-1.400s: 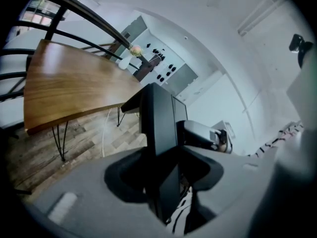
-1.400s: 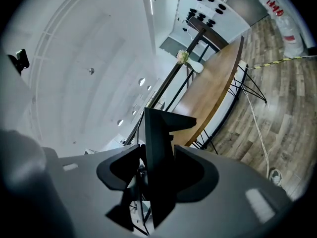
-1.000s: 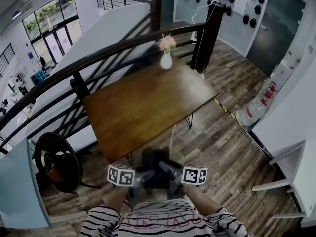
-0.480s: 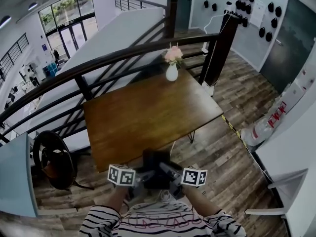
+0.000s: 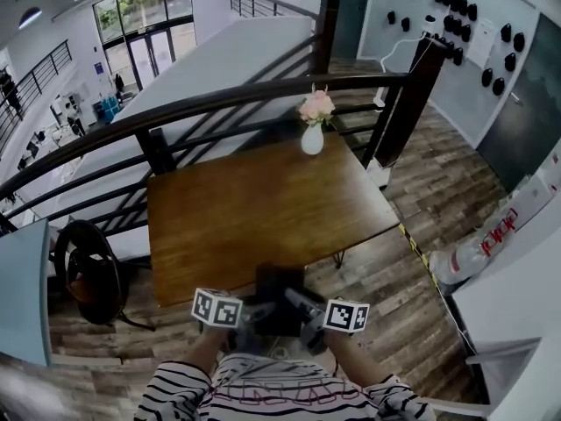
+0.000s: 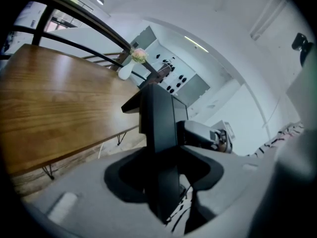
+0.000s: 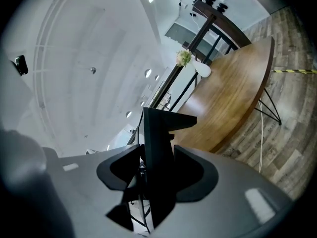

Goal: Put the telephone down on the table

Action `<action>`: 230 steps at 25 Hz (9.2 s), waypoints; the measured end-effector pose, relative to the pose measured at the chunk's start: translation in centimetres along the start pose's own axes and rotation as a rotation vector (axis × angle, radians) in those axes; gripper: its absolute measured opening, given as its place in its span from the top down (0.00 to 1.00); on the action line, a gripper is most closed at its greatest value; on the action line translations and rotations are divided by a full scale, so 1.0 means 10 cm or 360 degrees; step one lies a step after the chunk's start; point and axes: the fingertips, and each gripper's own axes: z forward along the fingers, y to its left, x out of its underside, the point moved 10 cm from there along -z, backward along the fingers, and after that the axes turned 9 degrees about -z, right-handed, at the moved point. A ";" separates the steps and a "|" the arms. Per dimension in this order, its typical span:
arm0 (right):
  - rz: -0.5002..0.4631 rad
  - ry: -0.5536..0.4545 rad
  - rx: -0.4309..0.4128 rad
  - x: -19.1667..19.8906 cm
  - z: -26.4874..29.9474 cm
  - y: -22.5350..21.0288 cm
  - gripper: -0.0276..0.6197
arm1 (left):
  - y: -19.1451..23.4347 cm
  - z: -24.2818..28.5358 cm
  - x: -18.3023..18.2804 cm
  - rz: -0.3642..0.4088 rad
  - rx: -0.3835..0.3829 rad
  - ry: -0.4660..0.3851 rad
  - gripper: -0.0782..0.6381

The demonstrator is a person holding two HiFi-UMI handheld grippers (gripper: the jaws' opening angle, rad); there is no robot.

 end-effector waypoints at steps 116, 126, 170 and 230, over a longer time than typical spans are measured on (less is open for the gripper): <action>0.0008 0.0524 -0.0339 -4.23 5.82 -3.98 0.62 | 4.07 1.75 -5.88 -0.0398 -0.0446 -0.0408 0.62; 0.0002 0.0533 -0.0333 -4.22 5.88 -4.01 0.61 | 4.15 1.74 -5.88 -0.0408 -0.0413 -0.0418 0.62; -0.0476 0.0276 0.0051 -3.89 4.34 -2.87 0.71 | 2.95 1.06 -4.88 -0.0248 -0.0606 -0.0909 0.55; -0.0450 0.0025 0.0455 -1.71 2.67 -0.92 0.96 | 1.78 -0.47 -2.89 0.0300 -0.0457 -0.0733 0.89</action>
